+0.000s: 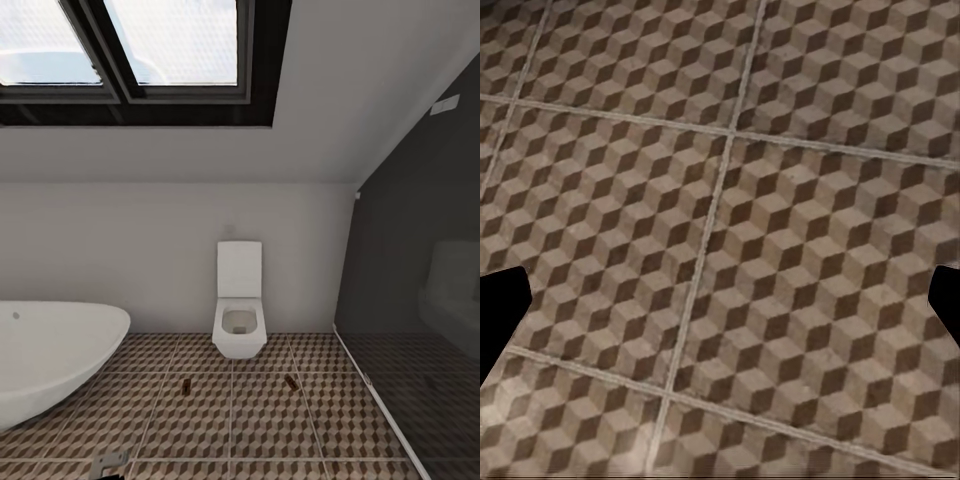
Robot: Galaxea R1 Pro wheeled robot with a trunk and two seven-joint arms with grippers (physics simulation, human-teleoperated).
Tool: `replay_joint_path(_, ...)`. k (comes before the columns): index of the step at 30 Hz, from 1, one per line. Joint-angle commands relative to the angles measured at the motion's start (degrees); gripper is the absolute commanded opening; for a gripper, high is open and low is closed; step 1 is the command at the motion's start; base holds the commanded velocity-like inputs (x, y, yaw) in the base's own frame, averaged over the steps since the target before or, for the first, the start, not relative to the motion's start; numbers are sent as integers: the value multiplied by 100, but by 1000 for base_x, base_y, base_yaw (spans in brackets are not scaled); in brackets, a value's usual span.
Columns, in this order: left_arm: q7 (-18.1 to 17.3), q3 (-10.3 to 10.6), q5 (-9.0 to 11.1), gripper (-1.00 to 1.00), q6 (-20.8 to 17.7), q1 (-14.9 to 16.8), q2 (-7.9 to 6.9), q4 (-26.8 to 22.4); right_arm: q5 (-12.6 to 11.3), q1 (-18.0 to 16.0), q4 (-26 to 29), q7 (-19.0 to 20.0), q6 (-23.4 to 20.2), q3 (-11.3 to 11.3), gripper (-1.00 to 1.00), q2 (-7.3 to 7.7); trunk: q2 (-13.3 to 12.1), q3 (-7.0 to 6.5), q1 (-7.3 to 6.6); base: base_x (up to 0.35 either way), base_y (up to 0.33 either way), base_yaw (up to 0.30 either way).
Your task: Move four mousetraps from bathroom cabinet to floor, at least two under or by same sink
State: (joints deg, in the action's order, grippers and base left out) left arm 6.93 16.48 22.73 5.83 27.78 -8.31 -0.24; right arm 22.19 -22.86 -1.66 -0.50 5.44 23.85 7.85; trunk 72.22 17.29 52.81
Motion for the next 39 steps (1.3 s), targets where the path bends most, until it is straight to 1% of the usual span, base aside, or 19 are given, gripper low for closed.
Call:
replay_joint_path(1, 14, 49, 46, 100, 11, -15, 3, 2, 49, 32, -18, -5, 31, 47, 100, -3, -37, -12, -23, 0, 0, 0)
replay_joint_path(5, 12, 49, 52, 100, 3, -155, 19, 4, 47, 163, -18, 8, 20, 49, 100, -22, -198, -84, -111, 0, 0, 0)
replay_joint_path(10, 11, 48, 55, 100, -58, -427, 75, 6, 44, 398, -18, 28, -31, 49, 100, -40, -398, -173, -220, 0, 0, 0)
replay_joint_path(11, 11, 48, 55, 100, -58, -427, 75, 6, 44, 398, -18, 28, -31, 49, 100, -40, -438, -191, -242, 0, 0, 0)
replay_joint_path(18, 11, 46, 56, 100, -167, -751, 143, 6, 44, 776, -23, 55, -68, 50, 100, -64, -719, -317, -396, 0, 0, 0)
replay_joint_path(22, 11, 46, 56, 100, -187, -850, 153, 6, 42, 911, -25, 61, -73, 54, 100, -87, -880, -389, -484, 0, 0, 0)
replay_joint_path(30, 11, 46, 56, 100, -204, -1160, 163, 6, 41, 1196, -27, 66, -77, 58, 100, -186, -1201, -532, -660, 0, 0, 0)
replay_joint_path(39, 5, 41, 60, 100, -205, -1514, 164, 6, 34, 1414, -27, 67, -53, 58, 100, -210, -1561, -694, -857, 0, 0, 0)
